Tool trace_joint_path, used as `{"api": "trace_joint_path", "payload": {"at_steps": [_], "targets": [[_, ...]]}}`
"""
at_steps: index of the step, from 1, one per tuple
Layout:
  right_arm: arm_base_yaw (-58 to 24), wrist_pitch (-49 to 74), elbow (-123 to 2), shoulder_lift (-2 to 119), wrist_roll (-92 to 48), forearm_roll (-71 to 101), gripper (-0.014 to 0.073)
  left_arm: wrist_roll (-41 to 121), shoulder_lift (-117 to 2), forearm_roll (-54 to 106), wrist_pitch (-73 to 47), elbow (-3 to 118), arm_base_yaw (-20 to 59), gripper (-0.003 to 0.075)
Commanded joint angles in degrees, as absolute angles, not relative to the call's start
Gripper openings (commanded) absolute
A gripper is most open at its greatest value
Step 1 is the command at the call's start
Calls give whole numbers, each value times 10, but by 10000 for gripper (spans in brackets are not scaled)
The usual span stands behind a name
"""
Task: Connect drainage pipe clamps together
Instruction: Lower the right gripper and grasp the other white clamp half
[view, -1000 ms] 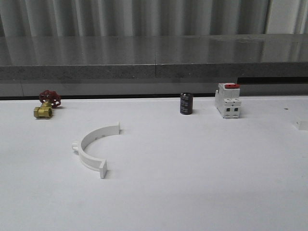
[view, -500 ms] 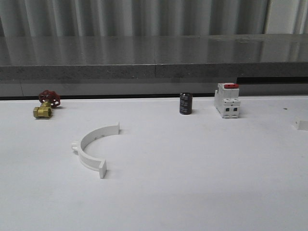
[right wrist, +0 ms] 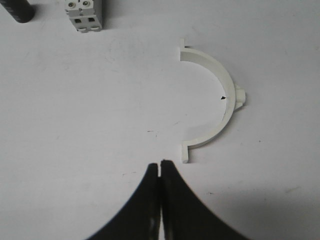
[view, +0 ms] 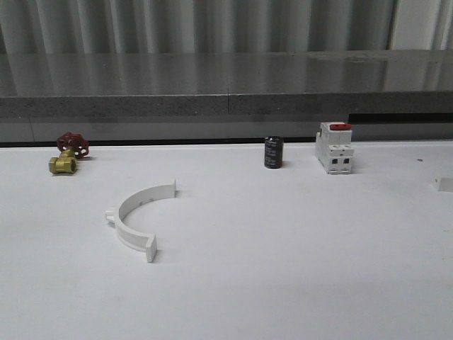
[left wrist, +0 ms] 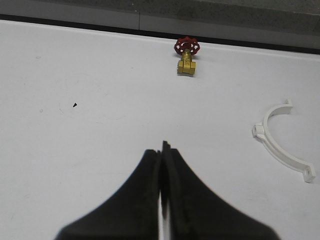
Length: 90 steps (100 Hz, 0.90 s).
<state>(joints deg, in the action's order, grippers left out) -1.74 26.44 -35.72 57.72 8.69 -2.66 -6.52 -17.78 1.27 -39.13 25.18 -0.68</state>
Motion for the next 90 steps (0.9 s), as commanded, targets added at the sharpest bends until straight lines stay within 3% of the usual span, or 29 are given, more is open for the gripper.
{"api": "trace_joint_path", "payload": {"at_steps": [1,20,27,51,90], "targets": [[-14,234,-379,574,85,-25,118,-65,-182,16,-349,266,-6,-20],[-14,263,-379,574,85,-22,435,-65,-182,16,-349,266,-6,-21],[-14,260,-379,574,85,-17,505,-65,-182,16,-349,266,-6,-20],[-7,262,-416,608,110,-9,497,-65,-182,16,-349,266,-6,-20],[94,331,-570,808,69,-9,497,-65,-182,16,-349,266,-6,-21]]}}
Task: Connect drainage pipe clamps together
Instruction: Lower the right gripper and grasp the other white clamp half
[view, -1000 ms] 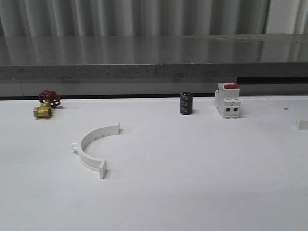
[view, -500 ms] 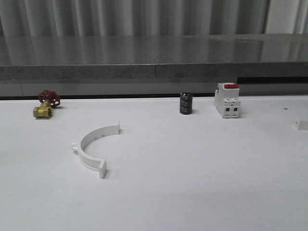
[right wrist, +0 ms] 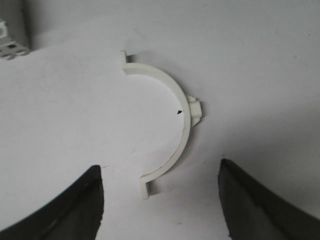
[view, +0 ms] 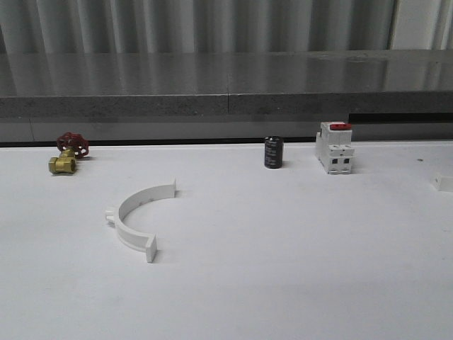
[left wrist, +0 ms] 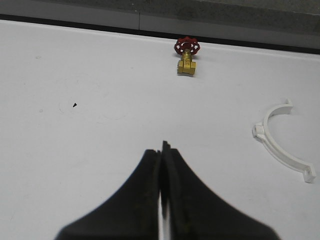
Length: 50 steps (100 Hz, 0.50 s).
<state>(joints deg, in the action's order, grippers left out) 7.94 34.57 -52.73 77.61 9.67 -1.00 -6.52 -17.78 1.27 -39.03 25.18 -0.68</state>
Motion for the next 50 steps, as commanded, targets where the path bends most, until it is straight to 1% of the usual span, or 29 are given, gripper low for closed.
{"api": "trace_joint_path", "payload": {"at_steps": [1,12,27,50], "targets": [[96,331,-575,812,66,-9,497,-65,-182,16,-349,266,-6,-20],[104,332,-606,879,27,-9,497,-65,-182,16,-349,266,-6,-20],[117,332,-647,962,7,-9,497,-65,-182,16,-349,266,-6,-21],[119,330,-682,1038,-18,-9,496,-65,-182,16,-349,266,-6,-20]]}}
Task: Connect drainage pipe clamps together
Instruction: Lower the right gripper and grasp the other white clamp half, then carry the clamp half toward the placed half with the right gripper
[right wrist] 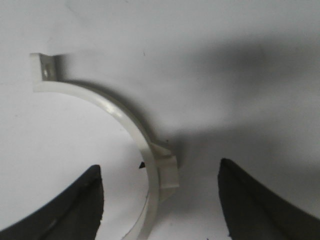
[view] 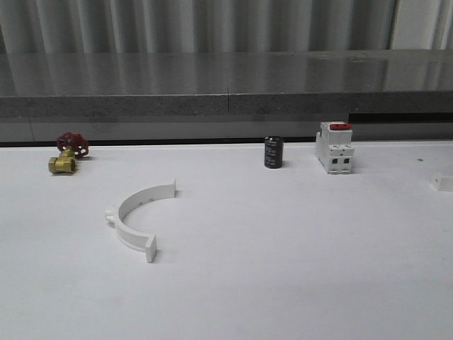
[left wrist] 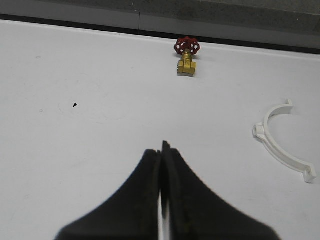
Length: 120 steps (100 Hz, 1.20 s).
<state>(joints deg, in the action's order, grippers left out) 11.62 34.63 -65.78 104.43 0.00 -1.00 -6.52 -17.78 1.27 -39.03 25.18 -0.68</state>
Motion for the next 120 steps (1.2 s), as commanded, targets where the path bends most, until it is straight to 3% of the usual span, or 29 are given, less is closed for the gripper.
{"api": "trace_joint_path", "payload": {"at_steps": [1,31,57,69,120], "targets": [[119,329,-682,1041,-18,-9,496,-65,-182,16,-349,266,-6,-20],[119,317,-682,1062,-21,-9,465,-65,-182,16,-349,266,-6,-21],[119,327,-682,1062,-21,-8,192,-65,-182,16,-349,266,-6,-21],[119,328,-682,1062,-21,-7,120,-65,-182,16,-349,266,-6,-21],[92,403,-708,1057,-13,-7,112,-65,-182,16,-349,266,-6,-20]]}}
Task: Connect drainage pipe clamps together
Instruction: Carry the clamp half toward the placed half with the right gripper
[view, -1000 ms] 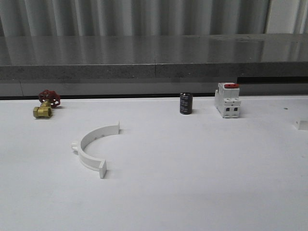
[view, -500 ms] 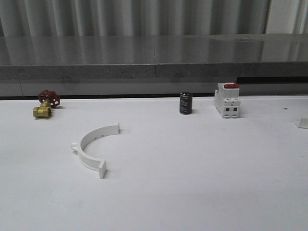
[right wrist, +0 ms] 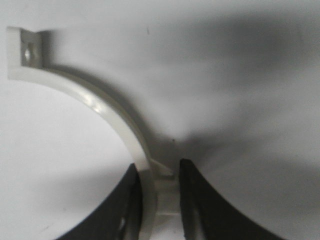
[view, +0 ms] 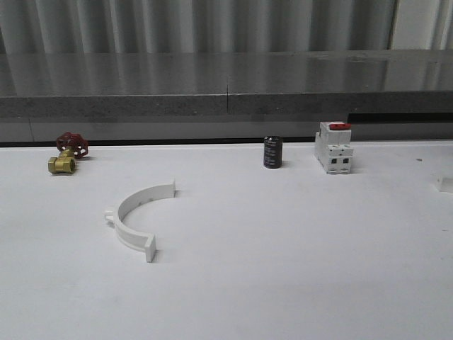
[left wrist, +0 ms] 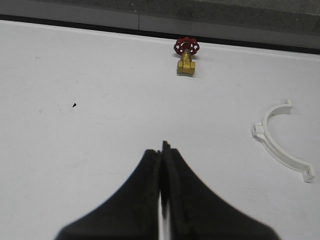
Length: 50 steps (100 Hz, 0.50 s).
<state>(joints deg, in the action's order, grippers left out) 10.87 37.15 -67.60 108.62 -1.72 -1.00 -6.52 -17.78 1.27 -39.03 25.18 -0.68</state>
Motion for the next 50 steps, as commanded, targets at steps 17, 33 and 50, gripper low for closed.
{"api": "trace_joint_path", "payload": {"at_steps": [17,33,50], "targets": [[21,442,-744,1043,32,-9,112,-65,-182,16,-349,266,-6,-20],[-69,465,-771,1038,128,-28,112,-65,-182,16,-349,266,-6,-20],[-173,470,-798,1039,249,-102,112,-65,-182,16,-349,266,-6,-20]]}}
